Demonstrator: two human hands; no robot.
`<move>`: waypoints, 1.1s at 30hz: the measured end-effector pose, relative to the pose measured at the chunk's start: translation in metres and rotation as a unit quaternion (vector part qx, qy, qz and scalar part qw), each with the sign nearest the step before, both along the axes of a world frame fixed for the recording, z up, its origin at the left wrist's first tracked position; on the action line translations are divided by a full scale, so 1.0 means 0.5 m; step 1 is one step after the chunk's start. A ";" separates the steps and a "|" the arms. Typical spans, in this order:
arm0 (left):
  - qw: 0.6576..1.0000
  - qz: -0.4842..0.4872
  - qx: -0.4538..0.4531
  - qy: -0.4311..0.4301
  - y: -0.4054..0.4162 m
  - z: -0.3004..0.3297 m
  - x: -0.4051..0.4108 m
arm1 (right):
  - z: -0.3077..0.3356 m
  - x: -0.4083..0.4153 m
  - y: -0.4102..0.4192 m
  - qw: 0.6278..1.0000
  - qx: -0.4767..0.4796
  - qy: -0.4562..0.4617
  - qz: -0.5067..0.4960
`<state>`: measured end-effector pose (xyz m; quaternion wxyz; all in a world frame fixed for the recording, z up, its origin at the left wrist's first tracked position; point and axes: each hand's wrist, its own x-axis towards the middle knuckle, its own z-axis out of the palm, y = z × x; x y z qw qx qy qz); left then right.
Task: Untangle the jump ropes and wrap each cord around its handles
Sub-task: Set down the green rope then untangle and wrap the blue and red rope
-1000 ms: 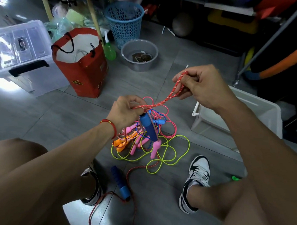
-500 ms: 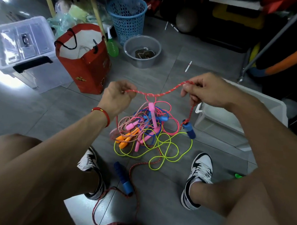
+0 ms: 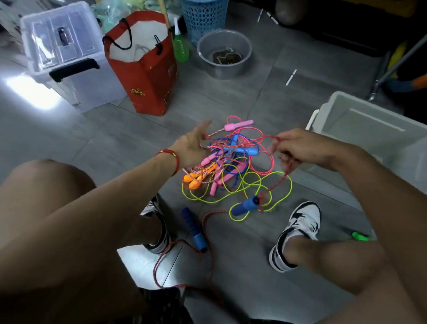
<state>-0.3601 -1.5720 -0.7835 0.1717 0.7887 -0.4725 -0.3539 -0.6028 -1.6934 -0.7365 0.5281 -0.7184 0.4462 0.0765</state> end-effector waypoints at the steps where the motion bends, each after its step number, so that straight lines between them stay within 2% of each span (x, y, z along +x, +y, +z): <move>1: 0.999 -0.018 0.028 0.013 0.016 -0.018 -0.004 | -0.020 -0.001 0.014 1.000 0.004 -0.002 -0.004; 3: 0.994 -0.041 0.102 0.000 0.050 -0.078 -0.007 | -0.063 -0.006 0.035 1.000 0.015 0.006 -0.023; 5: 0.976 -0.081 0.194 -0.057 0.092 -0.148 -0.016 | -0.106 -0.008 0.051 0.997 0.044 0.002 -0.061; 7: 0.959 -0.108 0.243 -0.102 0.138 -0.224 -0.024 | -0.167 -0.011 0.065 0.983 0.106 -0.023 -0.150; 9: 0.946 -0.121 0.281 -0.103 0.184 -0.299 -0.031 | -0.236 -0.007 0.082 0.967 0.126 -0.036 -0.219; 13: 0.931 -0.176 0.294 -0.123 0.246 -0.414 -0.039 | -0.385 0.004 0.114 0.925 0.136 -0.071 -0.346; 15: 0.923 -0.228 0.275 -0.140 0.251 -0.431 -0.046 | -0.471 -0.008 0.124 0.920 0.090 -0.010 -0.380; 17: 0.907 -0.279 0.272 -0.160 0.244 -0.451 -0.048 | -0.561 -0.035 0.141 0.936 0.029 0.099 -0.336; 19: 0.874 -0.350 0.270 -0.202 0.236 -0.466 -0.050 | -0.620 -0.059 0.172 0.952 -0.023 0.173 -0.250; 21: 0.842 -0.401 0.256 -0.255 0.234 -0.486 -0.057 | -0.635 -0.064 0.200 0.956 -0.092 0.204 -0.188; 23: 0.818 -0.427 0.222 -0.315 0.237 -0.503 -0.071 | -0.648 -0.063 0.214 0.943 -0.167 0.228 -0.177; 24: 0.801 -0.444 0.209 -0.342 0.237 -0.513 -0.078 | -0.650 -0.062 0.216 0.936 -0.175 0.250 -0.173; 26: 0.765 -0.478 0.213 -0.374 0.225 -0.521 -0.084 | -0.658 -0.064 0.218 0.935 -0.126 0.298 -0.144; 27: 0.763 -0.482 0.219 -0.370 0.215 -0.519 -0.086 | -0.659 -0.063 0.218 0.937 -0.096 0.309 -0.129; 29: 0.795 -0.443 0.252 -0.330 0.195 -0.498 -0.087 | -0.658 -0.056 0.223 0.937 -0.108 0.302 -0.139; 31: 0.860 -0.313 0.309 -0.258 0.178 -0.467 -0.086 | -0.633 -0.037 0.238 0.934 -0.115 0.263 -0.213; 33: 0.905 -0.134 0.378 -0.141 0.158 -0.428 -0.084 | -0.605 -0.002 0.267 0.925 -0.016 0.206 -0.317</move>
